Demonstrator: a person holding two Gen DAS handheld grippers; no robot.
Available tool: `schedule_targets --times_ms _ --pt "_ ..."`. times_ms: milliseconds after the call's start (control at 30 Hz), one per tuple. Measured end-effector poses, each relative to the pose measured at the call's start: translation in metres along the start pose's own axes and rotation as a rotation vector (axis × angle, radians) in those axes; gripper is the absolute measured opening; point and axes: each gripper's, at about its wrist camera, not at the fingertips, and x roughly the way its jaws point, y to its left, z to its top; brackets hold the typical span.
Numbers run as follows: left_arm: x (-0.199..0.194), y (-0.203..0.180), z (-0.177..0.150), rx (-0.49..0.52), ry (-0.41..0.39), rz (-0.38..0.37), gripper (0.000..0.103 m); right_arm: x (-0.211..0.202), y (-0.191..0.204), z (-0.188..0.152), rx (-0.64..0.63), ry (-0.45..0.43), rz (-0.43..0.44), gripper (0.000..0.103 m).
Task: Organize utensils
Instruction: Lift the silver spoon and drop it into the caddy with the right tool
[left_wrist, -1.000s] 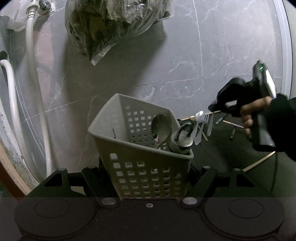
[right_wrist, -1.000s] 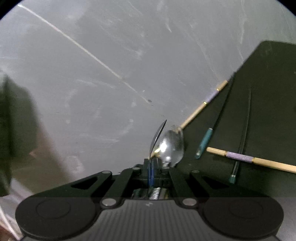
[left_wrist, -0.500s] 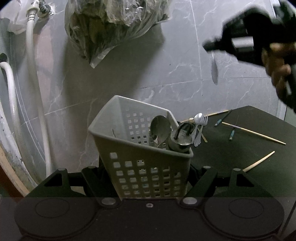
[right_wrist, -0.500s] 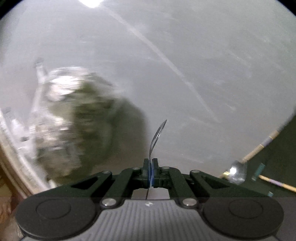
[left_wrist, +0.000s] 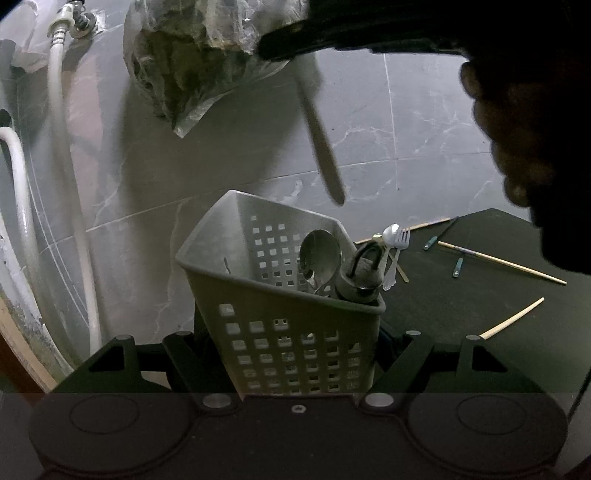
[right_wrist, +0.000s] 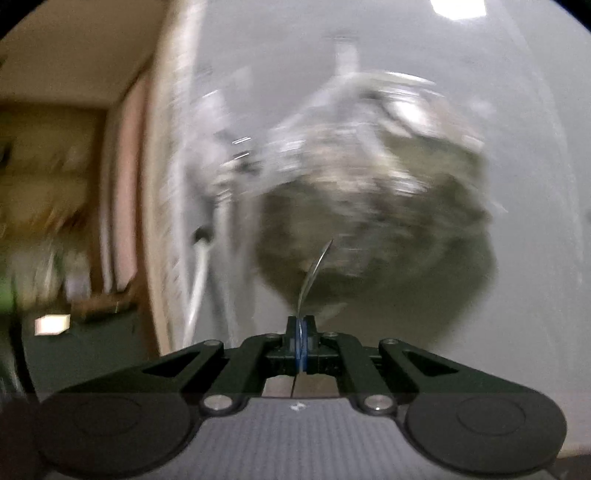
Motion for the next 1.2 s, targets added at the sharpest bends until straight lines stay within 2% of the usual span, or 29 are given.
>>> schedule_targets --times_ms 133,333,733,1033,1200 --pt "0.0 0.0 0.001 0.003 0.0 -0.003 0.078 0.006 0.026 -0.008 -0.185 -0.003 0.052 0.002" --pt "0.0 0.0 0.0 0.004 0.001 -0.005 0.078 0.006 0.038 -0.023 -0.27 0.004 0.085 0.002" --pt "0.0 -0.001 0.001 0.006 0.004 -0.001 0.079 0.016 0.018 -0.035 -0.148 0.069 0.089 0.002" --pt "-0.001 -0.004 0.0 -0.001 0.005 0.011 0.079 0.028 -0.023 -0.043 0.103 0.115 0.07 0.002" --pt "-0.003 -0.004 -0.002 -0.005 0.001 0.017 0.079 0.031 -0.03 -0.05 0.118 0.133 0.061 0.002"
